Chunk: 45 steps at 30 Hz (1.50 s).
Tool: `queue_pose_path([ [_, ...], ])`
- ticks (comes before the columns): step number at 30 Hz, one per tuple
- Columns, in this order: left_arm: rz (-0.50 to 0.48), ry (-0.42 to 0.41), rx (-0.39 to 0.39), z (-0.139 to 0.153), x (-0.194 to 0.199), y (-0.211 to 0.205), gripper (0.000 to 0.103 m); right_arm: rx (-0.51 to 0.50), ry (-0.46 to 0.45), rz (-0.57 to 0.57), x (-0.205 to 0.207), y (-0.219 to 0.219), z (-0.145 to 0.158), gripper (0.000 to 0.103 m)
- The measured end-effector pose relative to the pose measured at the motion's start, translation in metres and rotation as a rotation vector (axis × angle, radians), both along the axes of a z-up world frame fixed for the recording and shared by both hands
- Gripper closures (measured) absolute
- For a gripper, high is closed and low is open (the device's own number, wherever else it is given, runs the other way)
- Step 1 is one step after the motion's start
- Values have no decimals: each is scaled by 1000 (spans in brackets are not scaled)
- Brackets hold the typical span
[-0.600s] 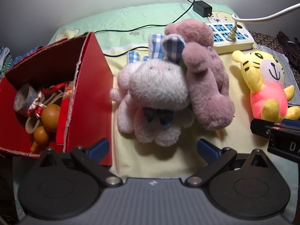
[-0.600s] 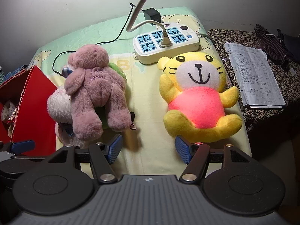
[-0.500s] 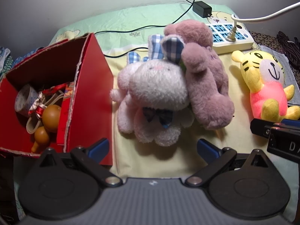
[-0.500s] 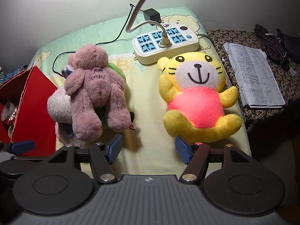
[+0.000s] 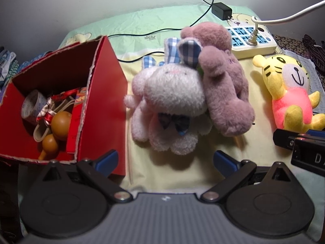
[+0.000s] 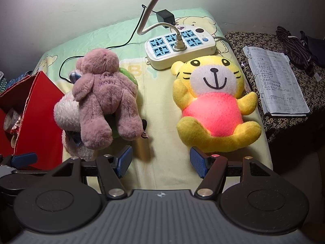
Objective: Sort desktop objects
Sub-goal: 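Move both tools toward the yellow tiger plush beside the pink bear, then close the right tool on the yellow tiger plush while the left tool grips its other side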
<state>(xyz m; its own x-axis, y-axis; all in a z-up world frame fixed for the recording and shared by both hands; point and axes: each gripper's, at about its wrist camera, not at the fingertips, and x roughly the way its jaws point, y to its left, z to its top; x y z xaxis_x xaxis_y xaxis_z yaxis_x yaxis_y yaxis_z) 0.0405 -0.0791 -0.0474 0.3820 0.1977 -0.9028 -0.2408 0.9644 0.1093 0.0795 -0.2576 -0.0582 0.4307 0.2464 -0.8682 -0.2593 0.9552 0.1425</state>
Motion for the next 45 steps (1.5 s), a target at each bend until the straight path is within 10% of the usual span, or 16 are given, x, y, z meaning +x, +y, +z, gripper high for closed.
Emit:
queue_pose_path([
  [25,-43,-10,16,-2,-4,-19,3,87,0,6,-6,-24,-5,38],
  [38,-368,-205,-204,21,32,-91,3,227,-85,-172,47,-111,-7,38],
  [45,-411,-166,-268,-6,79,-128,3,325,-27,-188,83,-140,-36,38],
])
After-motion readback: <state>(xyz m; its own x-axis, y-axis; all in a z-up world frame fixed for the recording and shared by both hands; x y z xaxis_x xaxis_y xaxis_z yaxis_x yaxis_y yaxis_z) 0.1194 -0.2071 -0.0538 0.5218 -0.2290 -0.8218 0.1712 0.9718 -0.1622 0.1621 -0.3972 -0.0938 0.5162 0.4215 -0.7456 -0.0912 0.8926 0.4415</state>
